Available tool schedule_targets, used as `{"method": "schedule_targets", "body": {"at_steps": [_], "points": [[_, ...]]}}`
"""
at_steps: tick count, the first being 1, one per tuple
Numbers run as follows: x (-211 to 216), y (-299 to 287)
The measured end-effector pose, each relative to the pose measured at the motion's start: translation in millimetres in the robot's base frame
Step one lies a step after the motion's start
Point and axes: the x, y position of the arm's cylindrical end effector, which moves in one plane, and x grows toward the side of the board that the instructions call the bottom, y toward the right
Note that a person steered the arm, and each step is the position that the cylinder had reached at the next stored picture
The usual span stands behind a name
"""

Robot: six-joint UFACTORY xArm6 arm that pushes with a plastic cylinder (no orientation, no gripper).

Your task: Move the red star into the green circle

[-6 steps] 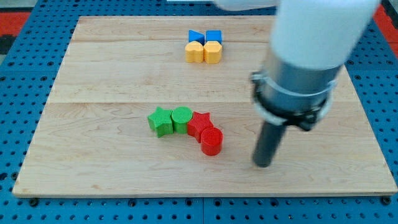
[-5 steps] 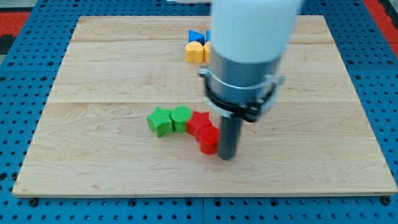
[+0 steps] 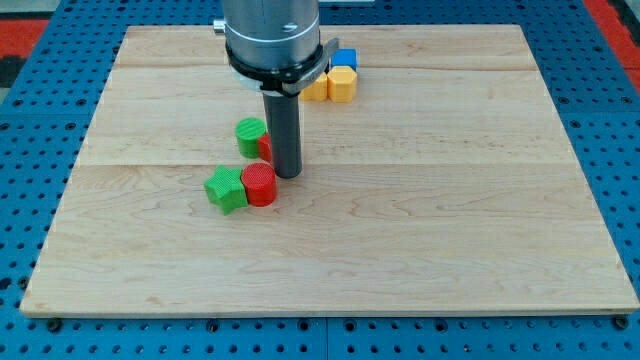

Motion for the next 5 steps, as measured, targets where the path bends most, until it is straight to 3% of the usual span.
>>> {"method": "schedule_targets", "body": {"at_steps": [5], "points": [[-86,16]]}}
